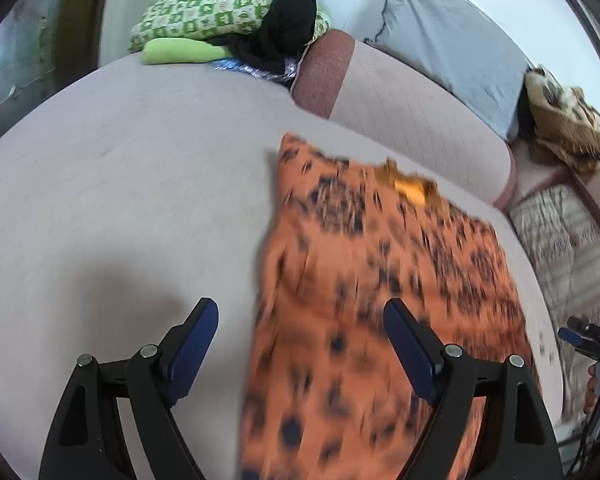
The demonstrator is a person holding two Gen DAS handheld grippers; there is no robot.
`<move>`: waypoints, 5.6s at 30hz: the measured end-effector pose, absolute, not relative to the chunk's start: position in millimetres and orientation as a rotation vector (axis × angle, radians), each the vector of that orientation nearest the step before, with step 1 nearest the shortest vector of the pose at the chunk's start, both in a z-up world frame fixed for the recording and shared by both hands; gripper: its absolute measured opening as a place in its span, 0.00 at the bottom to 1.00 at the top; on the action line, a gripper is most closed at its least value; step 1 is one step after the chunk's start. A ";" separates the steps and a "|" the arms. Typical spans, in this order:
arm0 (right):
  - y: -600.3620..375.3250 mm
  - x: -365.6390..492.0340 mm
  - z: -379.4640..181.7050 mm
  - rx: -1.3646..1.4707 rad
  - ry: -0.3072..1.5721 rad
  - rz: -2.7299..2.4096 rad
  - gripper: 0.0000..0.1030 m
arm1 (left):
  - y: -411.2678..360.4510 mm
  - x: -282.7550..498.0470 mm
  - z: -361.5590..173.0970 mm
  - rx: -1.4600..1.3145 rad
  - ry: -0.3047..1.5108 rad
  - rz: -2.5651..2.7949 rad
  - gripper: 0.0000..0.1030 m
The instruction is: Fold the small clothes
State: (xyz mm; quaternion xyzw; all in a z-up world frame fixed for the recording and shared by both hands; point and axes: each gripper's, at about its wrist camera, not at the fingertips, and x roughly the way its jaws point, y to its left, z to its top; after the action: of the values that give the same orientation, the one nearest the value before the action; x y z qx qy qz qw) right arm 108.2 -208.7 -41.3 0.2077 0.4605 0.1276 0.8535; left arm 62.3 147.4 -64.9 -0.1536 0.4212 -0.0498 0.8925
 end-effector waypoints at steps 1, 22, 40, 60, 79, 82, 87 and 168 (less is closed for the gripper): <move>-217.3 85.5 -45.6 0.440 1.000 0.262 0.75 | 150.4 46.8 -65.9 -0.313 0.892 -0.100 0.83; -248.4 -54.2 -125.4 0.487 1.246 0.212 0.13 | 120.5 -65.0 -117.8 -0.176 1.145 -0.032 0.47; -285.5 -71.6 -82.9 0.566 1.085 0.176 0.91 | 140.8 -76.7 -92.5 -0.288 1.049 -0.040 0.77; -246.3 -51.5 -121.1 0.581 1.251 0.264 0.67 | 114.0 -63.3 -118.4 -0.247 1.162 -0.143 0.55; -266.1 -46.7 -118.9 0.750 1.226 0.351 0.09 | 139.0 -64.8 -123.6 -0.404 1.201 -0.122 0.05; -266.8 -41.2 -118.2 0.823 1.215 0.390 0.09 | 140.2 -53.3 -101.8 -0.420 1.172 -0.173 0.05; -274.4 8.4 -68.8 0.928 1.038 0.519 0.09 | 140.4 11.8 -29.3 -0.432 0.990 -0.285 0.05; -223.0 139.4 -62.9 0.270 1.056 0.171 0.03 | 139.0 159.5 -88.1 -0.152 0.953 -0.067 0.08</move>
State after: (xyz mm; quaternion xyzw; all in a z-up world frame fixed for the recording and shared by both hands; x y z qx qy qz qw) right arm 139.4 -223.0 -62.9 0.1281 0.5018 0.0813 0.8516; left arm 159.5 139.0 -88.1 -0.0733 0.4582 -0.0321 0.8853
